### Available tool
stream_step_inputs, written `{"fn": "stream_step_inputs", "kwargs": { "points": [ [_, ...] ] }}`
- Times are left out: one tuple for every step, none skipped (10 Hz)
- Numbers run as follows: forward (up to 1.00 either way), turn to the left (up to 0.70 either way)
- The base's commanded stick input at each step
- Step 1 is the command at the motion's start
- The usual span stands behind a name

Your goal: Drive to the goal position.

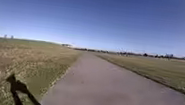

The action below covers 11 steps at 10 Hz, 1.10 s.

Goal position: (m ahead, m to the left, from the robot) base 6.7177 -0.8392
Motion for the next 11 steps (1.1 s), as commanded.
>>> {"fn": "stream_step_inputs", "kwargs": {
  "points": [
    [0.7,0.0],
    [0.7,0.0],
    [0.7,0.0],
    [0.7,0.0],
    [0.7,0.0],
    [0.7,0.0],
    [0.7,0.0],
    [0.7,0.0],
    [0.7,0.0],
    [0.7,0.0],
    [0.7,0.0]
  ]
}}
